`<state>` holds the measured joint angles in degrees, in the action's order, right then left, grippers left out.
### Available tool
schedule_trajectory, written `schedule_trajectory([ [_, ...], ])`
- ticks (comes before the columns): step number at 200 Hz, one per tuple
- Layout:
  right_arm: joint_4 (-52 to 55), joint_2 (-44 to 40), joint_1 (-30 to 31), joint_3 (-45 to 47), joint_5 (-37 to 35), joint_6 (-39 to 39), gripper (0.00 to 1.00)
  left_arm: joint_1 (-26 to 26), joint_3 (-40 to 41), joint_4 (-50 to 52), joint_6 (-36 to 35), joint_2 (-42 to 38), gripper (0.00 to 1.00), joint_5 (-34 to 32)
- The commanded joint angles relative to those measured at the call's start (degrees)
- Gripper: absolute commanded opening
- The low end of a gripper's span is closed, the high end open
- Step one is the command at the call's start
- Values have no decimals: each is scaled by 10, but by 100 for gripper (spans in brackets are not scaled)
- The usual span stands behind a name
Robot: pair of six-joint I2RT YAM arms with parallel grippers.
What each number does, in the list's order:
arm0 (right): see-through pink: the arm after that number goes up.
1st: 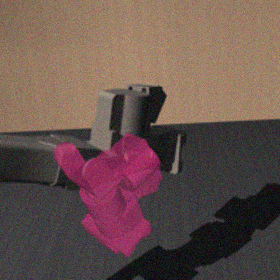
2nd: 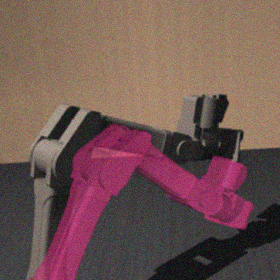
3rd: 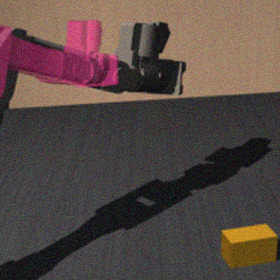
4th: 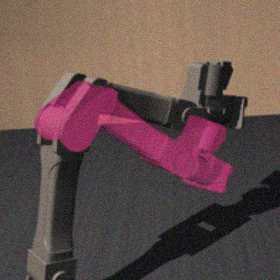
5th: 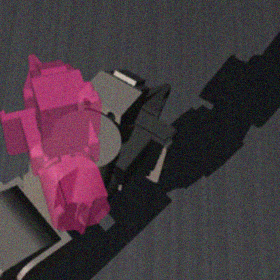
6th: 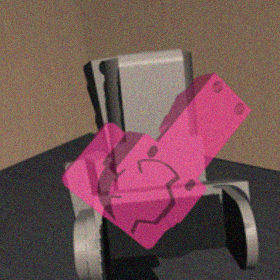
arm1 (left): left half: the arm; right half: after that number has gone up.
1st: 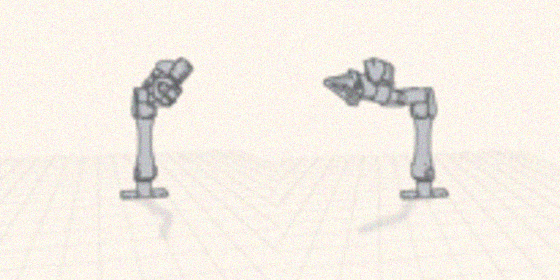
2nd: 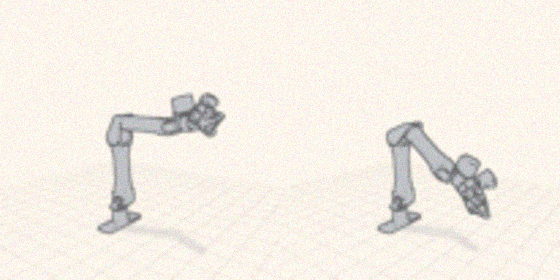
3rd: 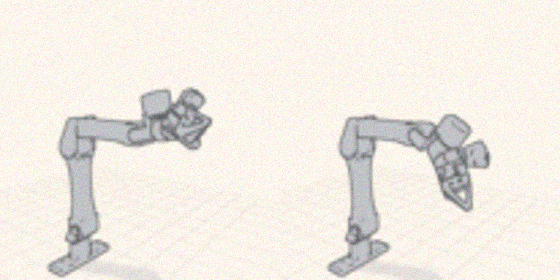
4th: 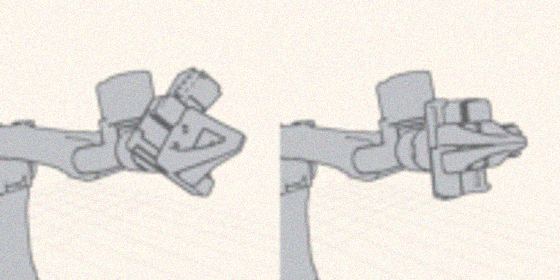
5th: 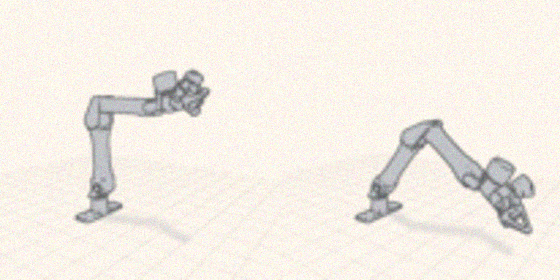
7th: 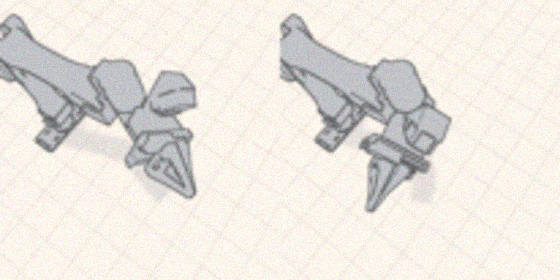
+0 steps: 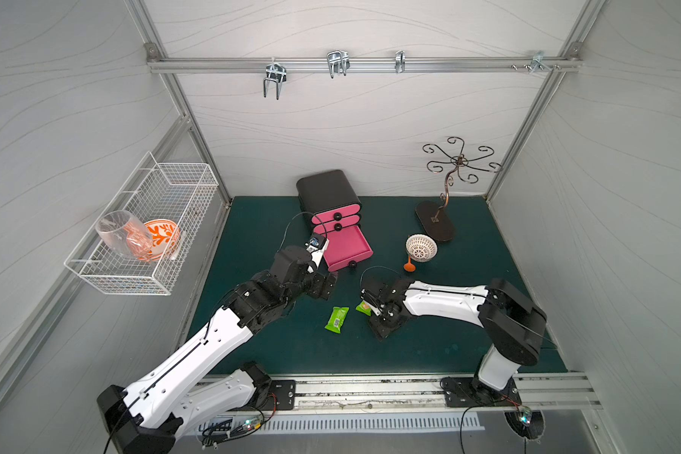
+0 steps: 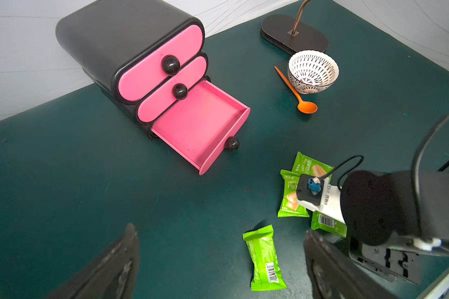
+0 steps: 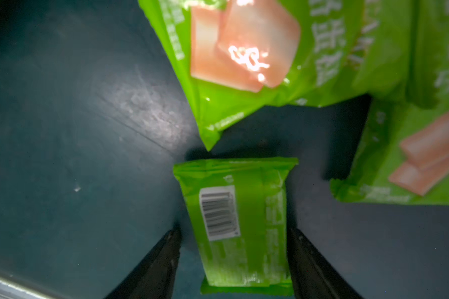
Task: Place the cookies into the drawer by color
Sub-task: Pick up the cookie at the center of the board.
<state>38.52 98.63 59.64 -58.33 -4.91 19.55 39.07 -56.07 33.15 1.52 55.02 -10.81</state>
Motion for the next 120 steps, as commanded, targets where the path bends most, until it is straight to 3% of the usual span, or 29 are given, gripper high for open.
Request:
schedule_trajectory([
  [1, 16, 16, 5, -5, -8, 1, 65, 2, 1, -14, -8, -2, 99, -10],
  [74, 29, -40, 6, -23, -17, -7, 38, 1, 1, -14, -7, -5, 99, -18],
  [120, 48, -98, -21, -92, -59, -35, 36, 1, -4, -15, -8, -6, 99, -18],
])
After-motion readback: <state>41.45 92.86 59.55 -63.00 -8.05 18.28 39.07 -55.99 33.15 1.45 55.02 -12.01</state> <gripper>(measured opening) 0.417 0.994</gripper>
